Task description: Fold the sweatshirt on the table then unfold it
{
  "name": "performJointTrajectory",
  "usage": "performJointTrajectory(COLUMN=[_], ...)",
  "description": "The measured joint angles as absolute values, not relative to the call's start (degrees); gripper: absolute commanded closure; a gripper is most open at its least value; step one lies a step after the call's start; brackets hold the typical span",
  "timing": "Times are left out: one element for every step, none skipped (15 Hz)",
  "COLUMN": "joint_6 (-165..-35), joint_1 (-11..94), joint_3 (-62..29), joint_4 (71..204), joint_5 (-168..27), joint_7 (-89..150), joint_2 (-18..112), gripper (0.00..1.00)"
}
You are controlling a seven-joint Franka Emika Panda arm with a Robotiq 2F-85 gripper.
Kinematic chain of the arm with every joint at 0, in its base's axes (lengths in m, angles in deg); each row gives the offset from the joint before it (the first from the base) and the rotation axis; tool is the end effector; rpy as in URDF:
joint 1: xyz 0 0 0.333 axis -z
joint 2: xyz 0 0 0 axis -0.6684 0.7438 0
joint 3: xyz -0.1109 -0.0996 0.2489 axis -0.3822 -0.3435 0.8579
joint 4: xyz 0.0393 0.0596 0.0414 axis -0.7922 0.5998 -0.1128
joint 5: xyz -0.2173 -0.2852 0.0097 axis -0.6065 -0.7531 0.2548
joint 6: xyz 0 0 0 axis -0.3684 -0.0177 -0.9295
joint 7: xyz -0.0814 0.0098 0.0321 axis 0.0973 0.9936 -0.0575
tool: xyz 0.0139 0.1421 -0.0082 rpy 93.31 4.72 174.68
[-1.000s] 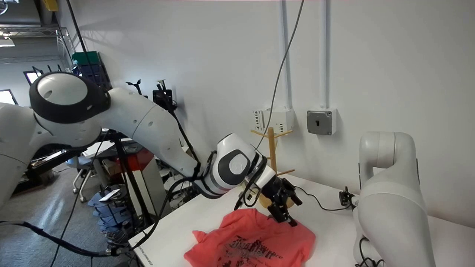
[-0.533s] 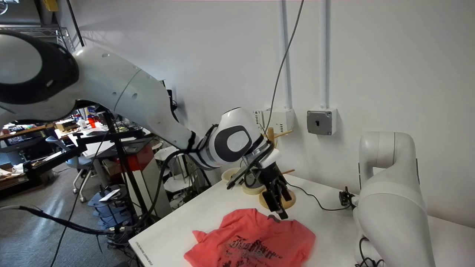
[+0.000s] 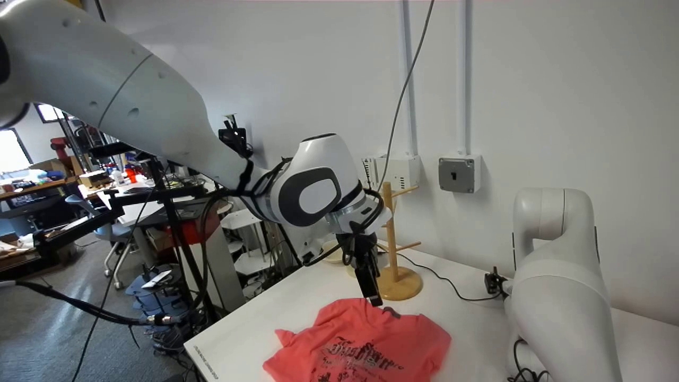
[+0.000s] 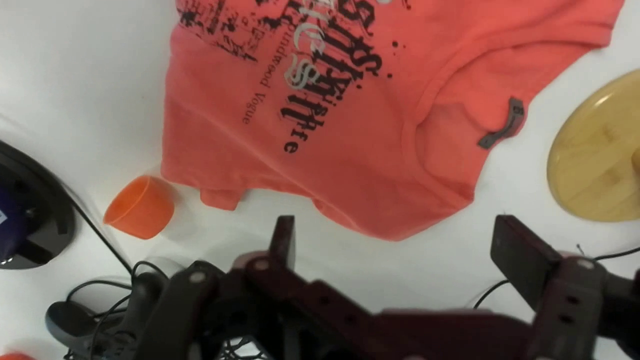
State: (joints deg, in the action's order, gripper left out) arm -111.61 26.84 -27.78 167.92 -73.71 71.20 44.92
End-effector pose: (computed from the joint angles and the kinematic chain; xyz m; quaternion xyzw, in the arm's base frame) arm 0.5588 -0.0003 0.2729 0.9365 -0.3342 0.1022 0.0289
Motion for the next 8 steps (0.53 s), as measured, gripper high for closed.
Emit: performJointTrajectory(joint_6=[-111.7,-111.8,-112.0,-112.4,-112.9,-113.6,-114.4,-115.0], joint_1=[29.1,31.1,32.8,34.3,35.6,36.6,37.4,37.9], joint_3=[-25.8,-24.1,-22.7,-21.6,-20.5,-19.7,-18.9,-18.1], joint_4=[169.6,171.1,172.7,174.2,175.7,177.2,178.6,179.9], joint_5=[-72.1,-70.3,-68.2,-65.7,-62.9,-59.8,-56.7,-53.7], joint_7=[67.9,64.7,61.5,58.3,55.3,52.5,49.8,47.4], joint_2=[43.4,42.0,40.6,39.3,38.0,36.8,35.6,34.4], gripper=[0.00,0.00,0.00,0.00,0.00,0.00,0.00,0.00])
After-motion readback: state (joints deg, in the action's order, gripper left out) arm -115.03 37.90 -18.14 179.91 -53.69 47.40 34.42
